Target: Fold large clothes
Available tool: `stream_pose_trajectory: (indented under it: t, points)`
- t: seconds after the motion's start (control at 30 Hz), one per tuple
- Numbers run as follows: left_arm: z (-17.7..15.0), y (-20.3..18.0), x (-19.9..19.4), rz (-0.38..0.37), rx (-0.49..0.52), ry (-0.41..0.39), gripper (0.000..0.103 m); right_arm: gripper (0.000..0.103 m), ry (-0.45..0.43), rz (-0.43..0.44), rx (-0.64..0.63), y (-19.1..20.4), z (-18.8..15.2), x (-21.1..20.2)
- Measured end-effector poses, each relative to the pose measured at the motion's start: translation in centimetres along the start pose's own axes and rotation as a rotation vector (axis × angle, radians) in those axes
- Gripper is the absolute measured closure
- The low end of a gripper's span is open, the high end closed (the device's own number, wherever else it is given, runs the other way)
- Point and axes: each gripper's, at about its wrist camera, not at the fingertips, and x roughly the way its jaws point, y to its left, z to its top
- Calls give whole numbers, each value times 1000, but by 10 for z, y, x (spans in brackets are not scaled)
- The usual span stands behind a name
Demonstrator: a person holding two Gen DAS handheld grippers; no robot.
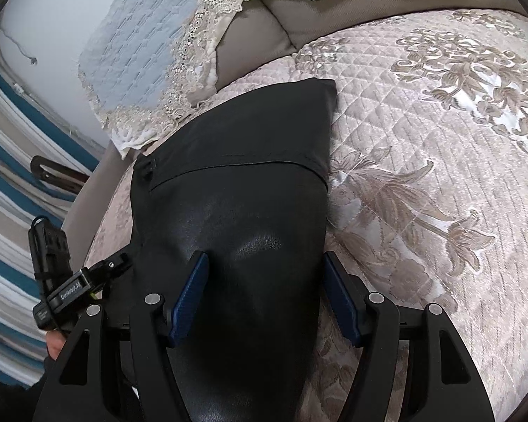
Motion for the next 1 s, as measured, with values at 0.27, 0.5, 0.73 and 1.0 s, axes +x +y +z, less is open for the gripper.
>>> stream_pose_trajectory:
  t: [0.27, 0.5, 0.73, 1.0]
  points:
    - [3, -11, 8, -26, 59, 65, 33, 35, 23, 23, 10, -2, 3, 4]
    - [3, -15, 13, -23, 89, 94, 34, 40, 44, 57, 55, -8, 8, 11]
    - [7, -21, 16, -35, 133, 119, 46, 60, 63, 58, 67, -6, 14, 23]
    - [5, -37, -19, -42, 213, 65, 78, 82, 32, 49, 12, 28, 14, -9]
